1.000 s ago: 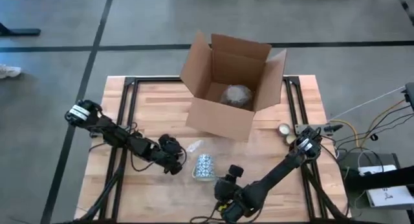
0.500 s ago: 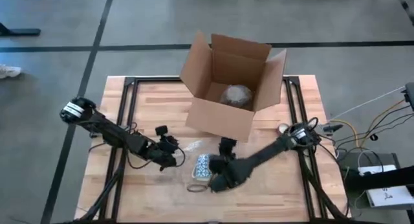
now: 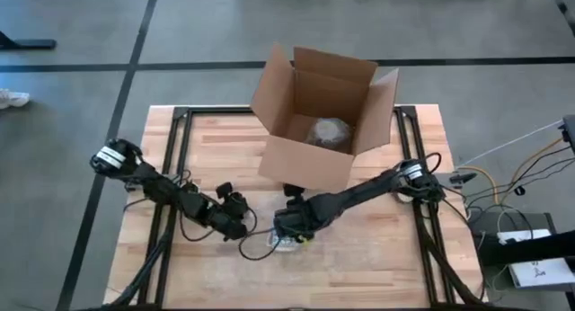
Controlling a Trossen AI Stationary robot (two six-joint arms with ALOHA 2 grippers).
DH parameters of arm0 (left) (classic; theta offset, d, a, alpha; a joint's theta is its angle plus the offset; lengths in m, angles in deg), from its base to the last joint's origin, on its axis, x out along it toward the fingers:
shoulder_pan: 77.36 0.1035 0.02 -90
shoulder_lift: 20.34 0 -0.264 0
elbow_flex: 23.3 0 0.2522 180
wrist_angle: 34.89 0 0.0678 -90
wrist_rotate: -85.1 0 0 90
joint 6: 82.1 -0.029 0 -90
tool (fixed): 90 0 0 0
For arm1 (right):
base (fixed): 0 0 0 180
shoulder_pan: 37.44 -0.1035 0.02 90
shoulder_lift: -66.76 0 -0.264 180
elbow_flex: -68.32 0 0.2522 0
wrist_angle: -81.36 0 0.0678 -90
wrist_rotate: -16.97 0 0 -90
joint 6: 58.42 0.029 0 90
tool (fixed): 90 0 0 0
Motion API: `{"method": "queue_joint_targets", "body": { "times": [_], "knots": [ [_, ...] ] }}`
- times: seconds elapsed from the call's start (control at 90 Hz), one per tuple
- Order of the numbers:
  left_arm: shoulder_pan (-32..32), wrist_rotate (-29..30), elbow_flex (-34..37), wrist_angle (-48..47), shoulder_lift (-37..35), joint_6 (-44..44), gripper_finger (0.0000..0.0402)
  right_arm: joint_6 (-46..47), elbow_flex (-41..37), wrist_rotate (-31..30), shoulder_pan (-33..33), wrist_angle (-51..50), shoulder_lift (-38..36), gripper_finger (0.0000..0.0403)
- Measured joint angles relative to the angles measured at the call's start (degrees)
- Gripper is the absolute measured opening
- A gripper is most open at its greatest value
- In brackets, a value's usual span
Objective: Wrap mug
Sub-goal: Wrap the blue patterned mug with the bubble wrap
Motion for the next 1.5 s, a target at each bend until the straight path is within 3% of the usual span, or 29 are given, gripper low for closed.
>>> {"method": "queue_joint_targets", "body": {
  "times": [0.156, 0.533, 0.611, 0.733, 0.833, 0.989, 1.211, 1.322, 1.4, 1.5],
  "knots": [
    [0.0, 1.63, 0.0, -0.28, 0.37, -2.33, 0.0022, -3.42, 0.0, 5.76, 0.1, 4.22, 0.49, 0.0],
    [0.07, 1.83, 0.11, -2.63, -0.62, -1.61, 0.0022, -6.42, -0.02, 7.67, -0.94, 9.86, 0.45, 0.0],
    [0.08, 1.55, 0.1, -2.94, -1.57, 0.56, 0.0022, -5.53, -0.02, 4.5, -1.57, 7.91, -0.11, 0.0],
    [0.07, -0.91, -1.39, -6.46, -5.15, 4.19, 0.003, -0.22, -0.04, -6.47, -3.59, -2.77, -2.61, 0.0],
    [-0.02, -1.63, -3.11, -8.48, -9.63, 3.49, 0.0043, 8.23, -1.13, -7.16, -4.26, -13.28, -5.07, 0.0],
    [0.15, 0.23, -2.56, -10.93, -15.17, 2.02, 0.0075, 21.05, -11.75, -4.22, -4.38, -18.18, -11.25, 0.0],
    [0.46, 0.29, 0.28, -13.17, -17.83, 4.02, 0.0143, 29.18, -32.01, 1.75, -4.37, -9.57, -24.86, 0.0],
    [3.09, 1.4, 2.4, -2.99, -16.63, 1.52, 0.0177, 28.27, -40.78, 3.97, -3.7, 1.96, -31.17, 0.0],
    [6.27, -5.02, 4.13, 9.06, -14.61, -3.03, 0.0197, 27.92, -45.94, 7.08, -2.18, 11.64, -33.43, 0.0001],
    [11.09, -12.23, 4.54, 15.4, -11.33, -6.93, 0.0214, 27.78, -50.53, 10.65, 0.35, 22.36, -34.91, 0.0017]
  ]
}}
